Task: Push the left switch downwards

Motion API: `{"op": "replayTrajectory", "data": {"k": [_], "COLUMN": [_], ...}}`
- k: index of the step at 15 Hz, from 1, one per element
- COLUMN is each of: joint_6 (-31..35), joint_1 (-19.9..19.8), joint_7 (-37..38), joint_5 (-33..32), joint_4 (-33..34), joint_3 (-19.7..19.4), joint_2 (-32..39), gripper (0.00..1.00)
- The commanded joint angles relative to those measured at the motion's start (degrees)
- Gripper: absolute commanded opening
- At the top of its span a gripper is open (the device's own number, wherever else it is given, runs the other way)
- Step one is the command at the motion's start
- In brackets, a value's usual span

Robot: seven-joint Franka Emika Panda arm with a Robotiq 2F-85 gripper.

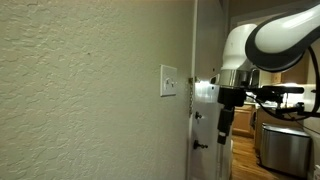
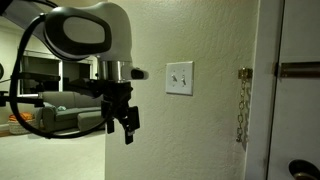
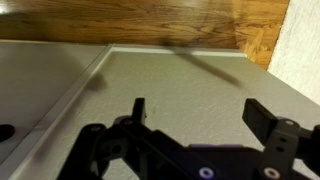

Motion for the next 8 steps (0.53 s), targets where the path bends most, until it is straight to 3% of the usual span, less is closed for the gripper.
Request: {"op": "replayTrajectory", "data": {"k": [1,4,8], "joint_6": [-0.2,0.1,0.0], "joint_1": [-0.7,-0.5,-0.4], "joint_7": [7.3,10.2,8.3], "joint_5": [0.3,0.6,0.1], "joint_4": [5.3,8.1,8.4], "joint_3": [1.2,1.5,1.5], "joint_2": [3.9,5.6,5.7], "gripper": [1.0,1.0,1.0]}}
